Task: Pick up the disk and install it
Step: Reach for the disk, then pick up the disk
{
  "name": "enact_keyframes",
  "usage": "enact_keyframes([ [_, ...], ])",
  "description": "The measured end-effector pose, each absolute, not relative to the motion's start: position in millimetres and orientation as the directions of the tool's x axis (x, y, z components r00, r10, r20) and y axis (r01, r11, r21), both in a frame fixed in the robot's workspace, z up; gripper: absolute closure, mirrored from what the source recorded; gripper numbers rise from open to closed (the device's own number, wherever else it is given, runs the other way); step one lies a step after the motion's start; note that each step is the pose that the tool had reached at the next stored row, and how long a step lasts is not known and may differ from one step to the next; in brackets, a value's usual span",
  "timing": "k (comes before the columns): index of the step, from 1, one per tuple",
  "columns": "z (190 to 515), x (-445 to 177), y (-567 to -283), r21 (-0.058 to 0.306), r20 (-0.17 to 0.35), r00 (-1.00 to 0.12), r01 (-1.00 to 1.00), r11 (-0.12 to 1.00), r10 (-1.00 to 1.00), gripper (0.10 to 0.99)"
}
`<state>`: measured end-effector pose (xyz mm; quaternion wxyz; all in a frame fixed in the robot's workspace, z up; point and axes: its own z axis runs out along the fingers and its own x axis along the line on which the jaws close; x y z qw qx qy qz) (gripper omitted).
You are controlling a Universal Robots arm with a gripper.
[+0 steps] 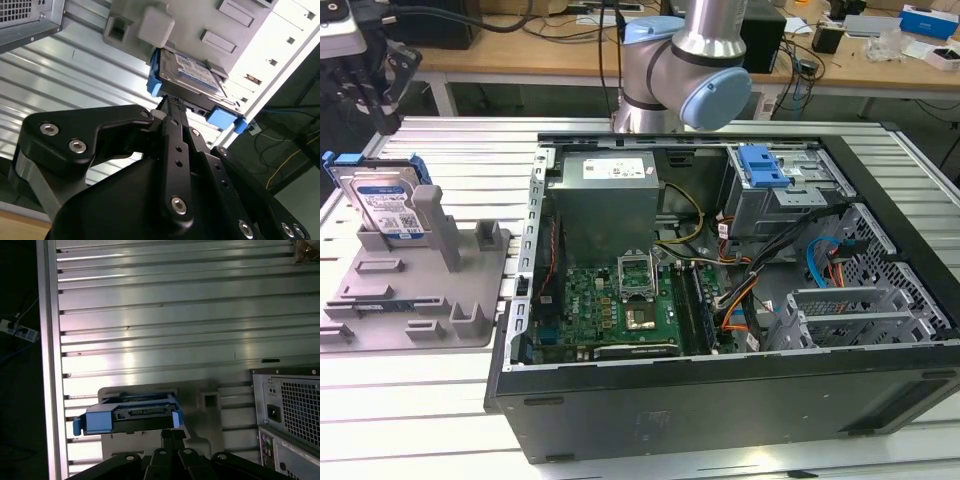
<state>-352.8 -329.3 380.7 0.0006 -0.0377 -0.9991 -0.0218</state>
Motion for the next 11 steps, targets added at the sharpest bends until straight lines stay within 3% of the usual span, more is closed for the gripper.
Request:
enact_keyframes([
  [11,380.5,-356.0,-328.5,0.043,0.005,-0.997,0.075,0.996,0.075,0.98],
])
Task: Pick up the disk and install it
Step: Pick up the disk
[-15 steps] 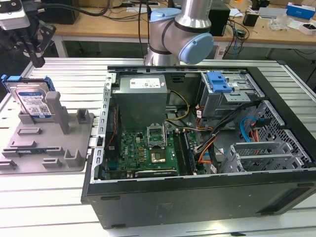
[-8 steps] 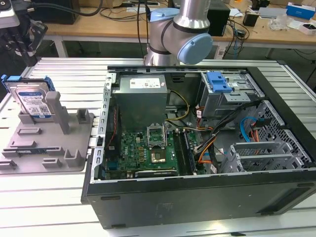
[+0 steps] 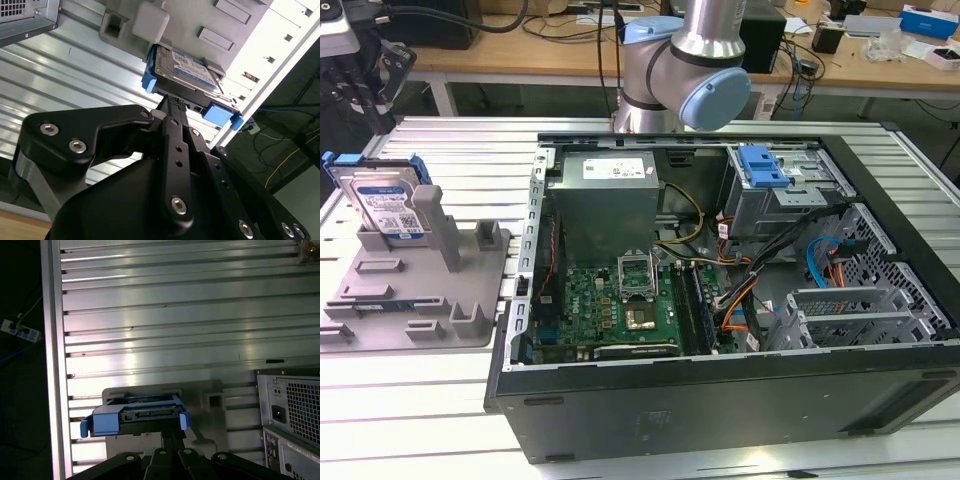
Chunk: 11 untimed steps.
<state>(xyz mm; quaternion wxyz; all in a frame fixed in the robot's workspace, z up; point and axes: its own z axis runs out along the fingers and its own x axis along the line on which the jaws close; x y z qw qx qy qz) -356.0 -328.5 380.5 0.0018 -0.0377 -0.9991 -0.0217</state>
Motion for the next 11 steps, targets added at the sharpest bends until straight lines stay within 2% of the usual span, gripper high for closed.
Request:
enact_keyframes([
  [6,380.4,-356.0,-328.5,0.043,0.005,-0.998,0.061,0.997,0.061,0.98],
  [8,379.8,-356.0,-328.4,0.043,0.005,-0.999,-0.049,0.998,-0.049,0.98],
  [11,379.4,-356.0,-328.5,0.043,0.005,-0.994,-0.113,0.993,-0.113,0.98],
])
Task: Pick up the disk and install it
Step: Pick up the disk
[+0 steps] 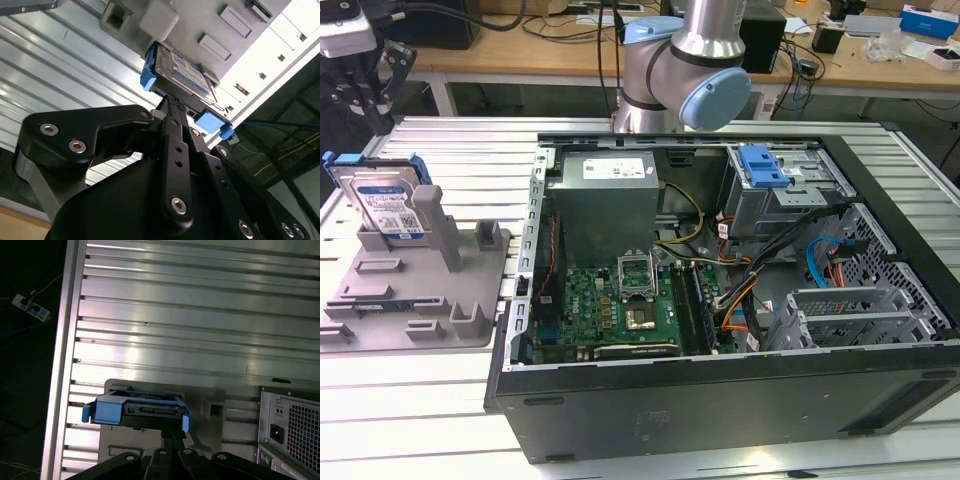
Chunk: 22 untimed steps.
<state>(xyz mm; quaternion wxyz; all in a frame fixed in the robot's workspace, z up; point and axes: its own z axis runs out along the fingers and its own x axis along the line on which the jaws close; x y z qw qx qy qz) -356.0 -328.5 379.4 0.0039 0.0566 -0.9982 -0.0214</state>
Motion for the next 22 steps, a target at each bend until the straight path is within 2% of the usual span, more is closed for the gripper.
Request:
enact_keyframes([
  [10,378.1,-355.9,-328.5,0.039,0.006,-0.943,-0.331,0.943,-0.331,0.973],
  [12,377.8,-356.0,-328.5,0.037,0.007,-0.926,-0.378,0.925,-0.378,0.851],
  [13,377.6,-356.0,-328.5,0.037,0.007,-0.915,-0.404,0.914,-0.404,0.729],
  [14,377.5,-356.0,-328.5,0.036,0.007,-0.909,-0.416,0.909,-0.417,0.671],
  [16,377.2,-356.0,-328.5,0.036,0.008,-0.898,-0.44,0.897,-0.44,0.671],
  [17,377.1,-356.0,-328.5,0.036,0.008,-0.892,-0.452,0.891,-0.452,0.604],
  [22,376.4,-356.0,-328.5,0.035,0.008,-0.85,-0.527,0.849,-0.527,0.604],
])
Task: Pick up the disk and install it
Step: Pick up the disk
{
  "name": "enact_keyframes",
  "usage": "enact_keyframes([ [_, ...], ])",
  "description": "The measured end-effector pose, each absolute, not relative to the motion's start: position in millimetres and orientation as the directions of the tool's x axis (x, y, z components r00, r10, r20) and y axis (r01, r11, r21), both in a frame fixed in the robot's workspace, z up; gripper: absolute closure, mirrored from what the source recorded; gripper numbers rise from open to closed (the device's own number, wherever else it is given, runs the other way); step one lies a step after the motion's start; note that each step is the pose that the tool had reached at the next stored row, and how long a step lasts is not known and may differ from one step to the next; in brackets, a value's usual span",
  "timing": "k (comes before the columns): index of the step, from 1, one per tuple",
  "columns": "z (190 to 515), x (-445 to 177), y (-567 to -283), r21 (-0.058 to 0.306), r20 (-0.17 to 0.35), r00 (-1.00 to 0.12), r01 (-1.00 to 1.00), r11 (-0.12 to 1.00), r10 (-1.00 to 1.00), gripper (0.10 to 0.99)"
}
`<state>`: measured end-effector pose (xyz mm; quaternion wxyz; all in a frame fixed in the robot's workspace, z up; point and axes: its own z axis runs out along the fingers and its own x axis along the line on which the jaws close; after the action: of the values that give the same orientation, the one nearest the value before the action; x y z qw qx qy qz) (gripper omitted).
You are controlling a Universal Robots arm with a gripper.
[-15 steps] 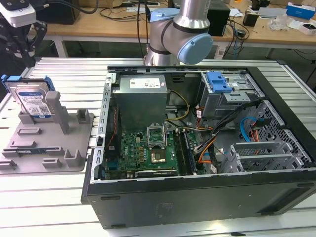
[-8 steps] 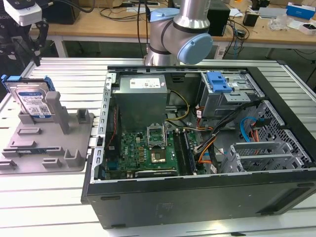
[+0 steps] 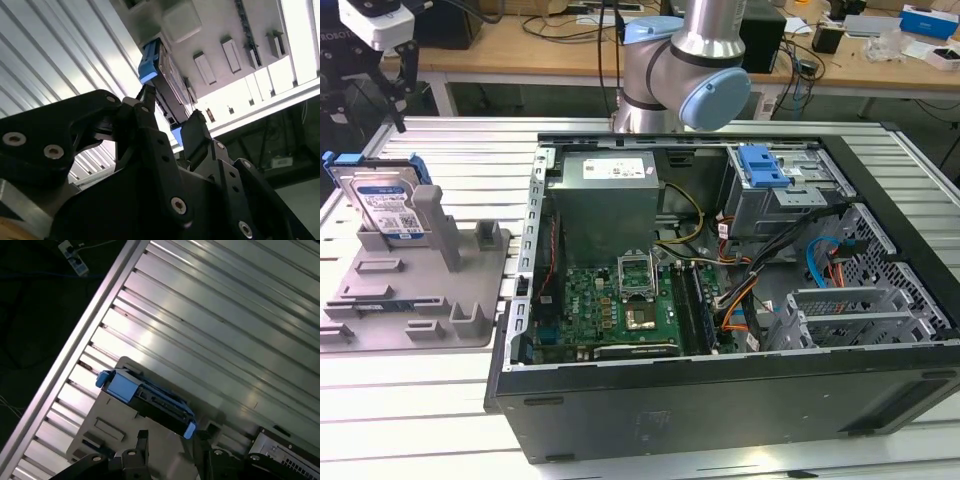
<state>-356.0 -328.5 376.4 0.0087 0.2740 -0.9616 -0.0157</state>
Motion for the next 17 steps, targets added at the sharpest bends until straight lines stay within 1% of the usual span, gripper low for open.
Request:
enact_keyframes([
  [8,375.3,-356.0,-328.5,0.035,0.008,-0.731,-0.681,0.731,-0.682,0.604],
  [16,373.8,-356.0,-328.5,0.034,0.009,-0.585,-0.81,0.585,-0.811,0.604],
  [17,373.5,-356.0,-328.5,0.034,0.009,-0.551,-0.834,0.551,-0.835,0.604],
])
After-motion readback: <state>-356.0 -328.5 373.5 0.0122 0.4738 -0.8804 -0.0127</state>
